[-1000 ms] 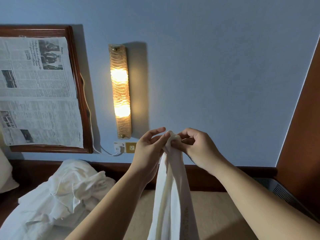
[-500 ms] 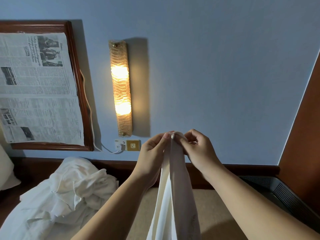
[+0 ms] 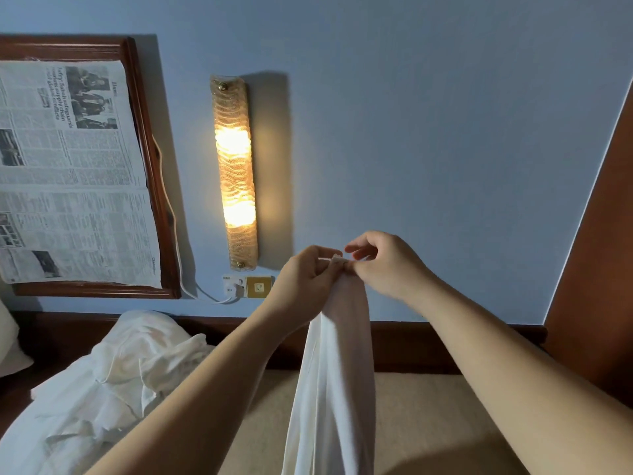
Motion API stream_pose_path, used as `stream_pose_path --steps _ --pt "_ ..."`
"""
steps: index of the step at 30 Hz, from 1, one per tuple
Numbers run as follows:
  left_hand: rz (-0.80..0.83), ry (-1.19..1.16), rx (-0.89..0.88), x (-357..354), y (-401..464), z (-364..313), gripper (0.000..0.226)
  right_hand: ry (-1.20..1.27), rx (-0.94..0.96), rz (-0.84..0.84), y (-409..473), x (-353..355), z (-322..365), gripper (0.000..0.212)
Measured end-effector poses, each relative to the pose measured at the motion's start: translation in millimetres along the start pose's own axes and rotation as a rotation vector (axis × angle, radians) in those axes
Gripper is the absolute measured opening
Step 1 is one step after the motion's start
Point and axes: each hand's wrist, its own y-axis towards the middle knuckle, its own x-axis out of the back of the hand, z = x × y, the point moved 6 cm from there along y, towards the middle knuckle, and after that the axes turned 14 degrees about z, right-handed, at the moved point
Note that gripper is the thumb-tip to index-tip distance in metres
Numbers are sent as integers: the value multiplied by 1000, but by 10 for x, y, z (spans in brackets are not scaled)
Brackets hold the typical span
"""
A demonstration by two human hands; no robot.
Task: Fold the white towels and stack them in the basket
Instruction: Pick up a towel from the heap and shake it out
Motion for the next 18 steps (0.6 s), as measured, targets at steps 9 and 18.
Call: stream_pose_path --steps 9,18 --pt "-48 153 -14 204 200 -345 31 87 76 102 174 299 170 17" --pt "93 51 -195 209 146 -438 30 175 174 74 71 387 117 22"
